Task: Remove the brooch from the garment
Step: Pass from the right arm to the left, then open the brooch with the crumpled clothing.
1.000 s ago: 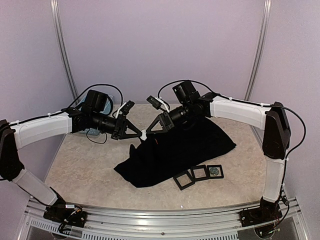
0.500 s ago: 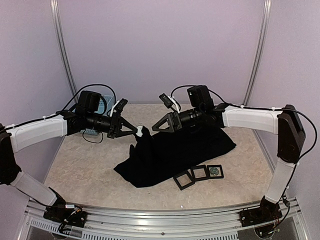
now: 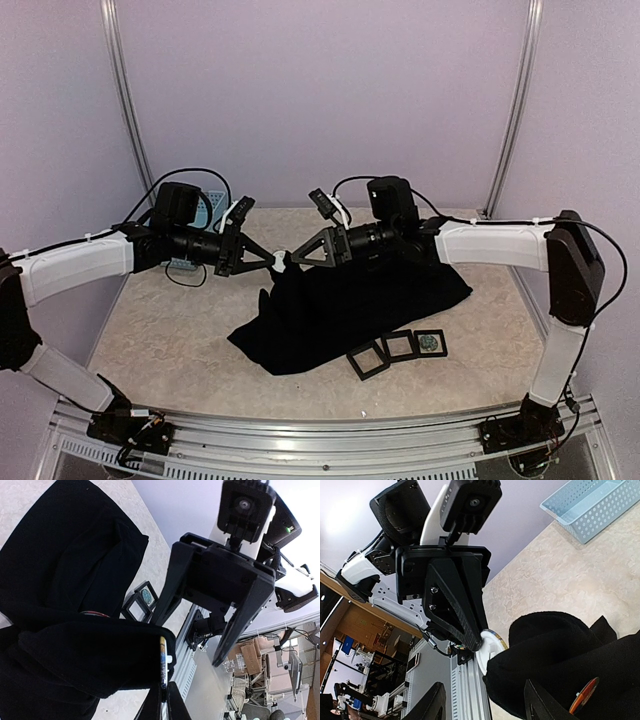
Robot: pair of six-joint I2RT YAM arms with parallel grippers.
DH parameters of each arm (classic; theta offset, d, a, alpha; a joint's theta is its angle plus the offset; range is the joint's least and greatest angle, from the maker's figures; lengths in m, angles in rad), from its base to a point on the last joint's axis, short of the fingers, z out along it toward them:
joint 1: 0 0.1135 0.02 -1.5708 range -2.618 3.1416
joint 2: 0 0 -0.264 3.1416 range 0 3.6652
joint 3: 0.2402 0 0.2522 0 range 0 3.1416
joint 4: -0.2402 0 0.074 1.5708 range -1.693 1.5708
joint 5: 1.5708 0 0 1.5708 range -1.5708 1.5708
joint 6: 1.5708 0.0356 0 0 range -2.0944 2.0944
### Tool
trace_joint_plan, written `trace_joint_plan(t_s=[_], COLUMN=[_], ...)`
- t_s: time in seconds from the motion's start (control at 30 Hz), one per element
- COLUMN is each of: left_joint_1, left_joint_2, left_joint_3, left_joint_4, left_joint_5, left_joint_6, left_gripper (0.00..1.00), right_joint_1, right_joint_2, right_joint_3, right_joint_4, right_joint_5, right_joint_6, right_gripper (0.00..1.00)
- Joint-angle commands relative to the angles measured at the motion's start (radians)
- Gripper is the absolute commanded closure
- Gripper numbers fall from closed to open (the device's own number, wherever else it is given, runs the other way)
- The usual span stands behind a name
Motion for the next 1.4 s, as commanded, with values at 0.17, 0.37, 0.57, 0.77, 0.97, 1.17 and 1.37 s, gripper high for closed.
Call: trace_joint_plan(t_s=[0.17,0.37,0.57,0.77,0.97,1.17,1.37], left_joint_1=[0.003,-0.001,-0.014,-0.024,-0.034,-0.042,-0.051], left_joint_2=[-0.037,-0.039,-0.038,-0.029,-0.022,-0.026,-0.028], left_joint_3=[-0.005,-0.001,0.007,0.023,0.034,0.034,0.038], left_joint_4=[0.043,0.045,0.037,0.031,0.025,0.026,0.026], left_joint_5=[0.029,0.028,0.022,0.015,0.014,0.016,0.015], left_joint_6=[-0.006,-0.001,0.012,0.024,0.033,0.038,0.046], left_gripper=[1.00,1.00,1.00,1.00,1.00,1.00,1.00], right_joint_1=[0.022,0.024,0.025,0.029,0.029,0.029,0.031], right_joint_2=[0.072,0.097,0.117,0.131,0.143,0.153,0.170], right_joint_3=[0.030,0.033,0.034,0.046,0.047,0.035,0.035], right_joint_4=[0.041,0.116,0.184,0.184,0.202,0.265,0.269], right_joint_5=[-0.054,-0.091,-0.113,-0.123,-0.131,-0.144,-0.135], right_joint_6=[0.045,0.106,0.160,0.170,0.195,0.251,0.288], right_gripper=[0.48,0.61,0.70,0.74,0.85,0.90,0.94])
